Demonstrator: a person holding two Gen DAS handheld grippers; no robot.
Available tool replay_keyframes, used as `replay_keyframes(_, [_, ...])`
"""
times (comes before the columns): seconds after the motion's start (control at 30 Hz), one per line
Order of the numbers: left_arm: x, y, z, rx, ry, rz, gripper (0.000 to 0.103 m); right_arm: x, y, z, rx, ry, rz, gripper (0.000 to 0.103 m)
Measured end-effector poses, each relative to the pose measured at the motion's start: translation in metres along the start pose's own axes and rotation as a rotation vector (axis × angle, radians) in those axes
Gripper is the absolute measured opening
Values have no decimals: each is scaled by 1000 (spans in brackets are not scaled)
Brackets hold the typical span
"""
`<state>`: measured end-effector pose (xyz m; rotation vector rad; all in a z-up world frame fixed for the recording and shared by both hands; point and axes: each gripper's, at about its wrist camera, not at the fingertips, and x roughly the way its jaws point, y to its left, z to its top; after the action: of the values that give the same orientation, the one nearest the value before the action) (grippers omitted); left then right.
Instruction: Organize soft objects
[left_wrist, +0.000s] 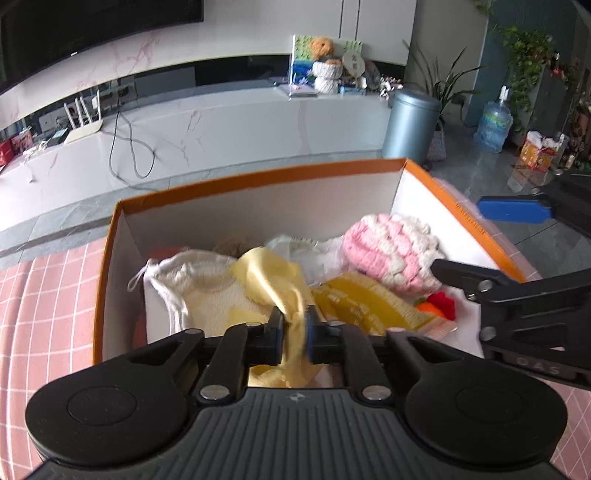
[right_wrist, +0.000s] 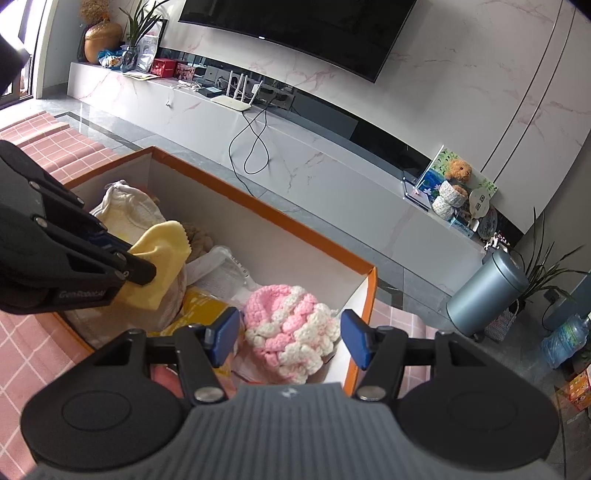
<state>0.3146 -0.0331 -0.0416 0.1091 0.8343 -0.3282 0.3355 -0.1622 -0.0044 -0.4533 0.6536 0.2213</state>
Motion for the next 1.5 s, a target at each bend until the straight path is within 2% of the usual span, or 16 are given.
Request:
replay_keyframes(0.03, [-1, 0, -1, 1, -1, 2, 34, -1, 0, -1, 3, 1, 0, 61])
replay_keyframes(0.13, [-7, -1, -2, 10, -15, 3, 59, -4, 0, -4, 7, -1, -7, 61])
replay_keyframes(0.27, [-22, 0, -2, 6, -44, -3, 65, -11, -3, -4, 17, -10, -17, 62])
replay_keyframes(0.4, [-44, 2, 2, -35, -106, -40, 74, -25, -8, -2, 45, -34, -27, 68])
replay_keyframes(0.67, [-97, 6, 9, -111, -260, -61, 80, -74, -8, 9, 72, -116, -50, 69])
replay_keyframes(0.77, [-122, 4, 6, -114, -335, -63, 80, -100, -7, 13, 97, -166, -54, 74])
replay_keyframes(0.93, [-167, -5, -4, -96, -500, -14, 83, -146, -3, 19, 144, -253, -58, 78])
replay_keyframes(1.1, [-205, -16, -28, -67, -630, 49, 84, -193, 6, 11, 209, -346, -72, 91])
replay_keyframes(1.23, [-223, -17, -50, -107, -665, 67, 93, -222, 25, -4, 240, -406, -105, 97])
replay_keyframes(1.37, [-228, -25, -75, -77, -682, 136, 96, -242, 44, -29, 305, -436, -118, 99])
replay_keyframes(1.5, [-227, -25, -99, -98, -643, 179, 100, -245, 61, -59, 406, -393, -116, 100])
